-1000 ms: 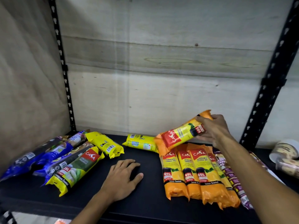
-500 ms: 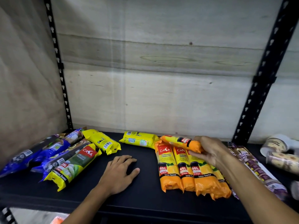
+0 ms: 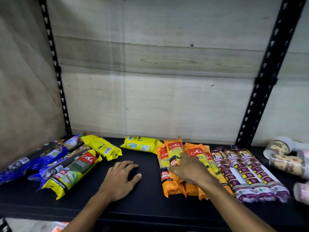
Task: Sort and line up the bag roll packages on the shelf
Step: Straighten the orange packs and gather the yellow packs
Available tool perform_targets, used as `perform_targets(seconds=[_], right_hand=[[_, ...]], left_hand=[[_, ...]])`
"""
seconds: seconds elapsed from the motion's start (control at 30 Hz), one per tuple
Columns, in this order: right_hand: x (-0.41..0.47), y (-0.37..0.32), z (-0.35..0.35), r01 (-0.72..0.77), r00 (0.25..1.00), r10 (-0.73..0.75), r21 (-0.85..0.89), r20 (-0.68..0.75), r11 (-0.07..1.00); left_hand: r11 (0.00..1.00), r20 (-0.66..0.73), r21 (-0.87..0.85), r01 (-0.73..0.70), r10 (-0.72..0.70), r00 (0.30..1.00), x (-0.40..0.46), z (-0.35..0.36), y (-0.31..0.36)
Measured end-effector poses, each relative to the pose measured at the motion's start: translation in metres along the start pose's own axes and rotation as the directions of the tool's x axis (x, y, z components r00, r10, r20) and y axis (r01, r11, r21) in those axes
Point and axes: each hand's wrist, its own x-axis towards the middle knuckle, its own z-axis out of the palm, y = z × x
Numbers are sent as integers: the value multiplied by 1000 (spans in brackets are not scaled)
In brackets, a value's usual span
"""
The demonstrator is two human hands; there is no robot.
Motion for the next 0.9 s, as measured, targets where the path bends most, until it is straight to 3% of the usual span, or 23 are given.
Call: perform_targets(seconds=[0.3, 0.43, 0.53, 0.67, 0.77, 0.9], right_hand=[[-26, -13, 1, 15, 999, -30, -321, -42, 947], [-25, -14, -4, 0, 1000, -4, -374, -11, 928], [-16, 0, -10, 6, 996, -31, -310, -78, 951], [2, 43, -26, 106, 971, -132, -138, -200, 985], [12, 75, -27, 158, 977, -177, -155, -117, 975], [18, 93, -18, 181, 983, -182, -57, -18, 982]], left_hand=[[1000, 19, 4, 0, 0, 1000, 0, 0, -1], [1000, 44, -4, 17, -17, 999, 0, -2, 0], [998, 29, -16, 58, -57, 998, 5, -1, 7], [938, 37, -339, 71, -62, 997, 12, 1, 54], [811, 199, -567, 143, -33, 979, 21, 9, 97], [776, 271, -604, 183, -16, 962, 33, 18, 126]])
